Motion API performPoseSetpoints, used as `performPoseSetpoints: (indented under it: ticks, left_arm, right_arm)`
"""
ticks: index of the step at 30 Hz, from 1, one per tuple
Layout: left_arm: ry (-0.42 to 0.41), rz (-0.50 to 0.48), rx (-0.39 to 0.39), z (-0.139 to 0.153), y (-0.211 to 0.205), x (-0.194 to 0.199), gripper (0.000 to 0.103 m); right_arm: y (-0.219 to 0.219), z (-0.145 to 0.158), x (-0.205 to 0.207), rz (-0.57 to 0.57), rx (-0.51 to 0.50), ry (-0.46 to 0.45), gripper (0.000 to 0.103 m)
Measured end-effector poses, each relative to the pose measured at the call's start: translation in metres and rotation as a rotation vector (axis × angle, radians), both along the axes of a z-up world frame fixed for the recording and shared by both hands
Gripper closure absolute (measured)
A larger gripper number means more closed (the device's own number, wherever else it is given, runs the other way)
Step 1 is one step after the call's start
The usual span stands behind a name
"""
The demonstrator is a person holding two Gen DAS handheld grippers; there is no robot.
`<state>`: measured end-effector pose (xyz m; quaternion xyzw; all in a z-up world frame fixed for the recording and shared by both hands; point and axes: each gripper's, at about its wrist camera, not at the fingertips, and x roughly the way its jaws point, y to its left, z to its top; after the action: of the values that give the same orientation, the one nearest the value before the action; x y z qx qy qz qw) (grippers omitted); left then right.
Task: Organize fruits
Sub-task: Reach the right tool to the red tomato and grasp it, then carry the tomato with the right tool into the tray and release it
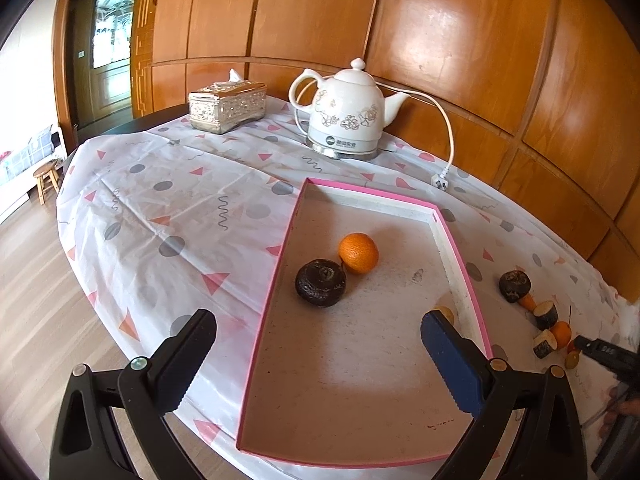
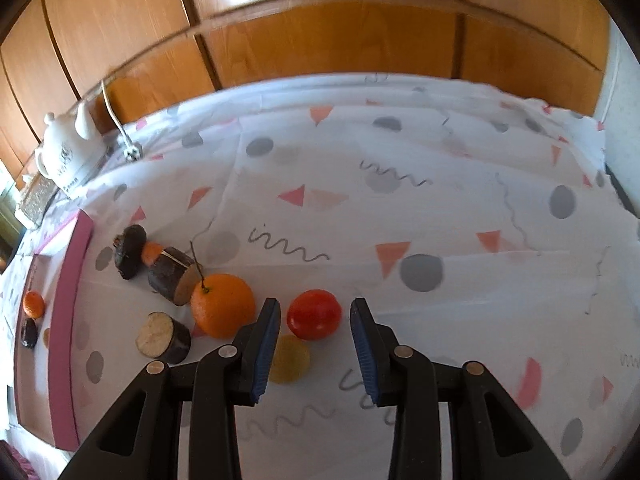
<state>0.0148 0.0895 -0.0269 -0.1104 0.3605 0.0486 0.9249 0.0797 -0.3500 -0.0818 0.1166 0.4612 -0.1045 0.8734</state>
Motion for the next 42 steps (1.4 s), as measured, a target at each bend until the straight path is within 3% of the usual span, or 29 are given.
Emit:
performPoseSetpoints:
  ticks: [3, 9, 19, 27, 42]
  left_arm:
    - [0.002, 0.009, -0.005, -0.001, 0.002, 0.000, 0.000]
    - [0.021, -0.003, -0.010, -0.005, -0.001, 0.001, 0.000]
    - [0.003, 0.012, -0.015, 0.001, 0.001, -0.003, 0.000]
    - [-0.001, 0.021, -0.027, 0.004, 0.005, -0.006, 0.000]
    - [0.010, 0.051, -0.072, 0.001, 0.020, -0.006, 0.000]
  right_arm:
    - [0.000, -0.009, 0.008, 0.008, 0.011, 0.020, 0.072]
    - [0.001, -0.009, 0.008, 0.026, -0.004, 0.011, 0.072]
    - [0.026, 0.033, -0.006, 0.076, -0.057, -0.104, 0.072]
    - [0.095, 0.054, -0.014, 0.314, -0.029, -0.155, 0.072]
    - [0.229, 0.038, -0.004, 0.672, 0.047, -0.086, 0.072]
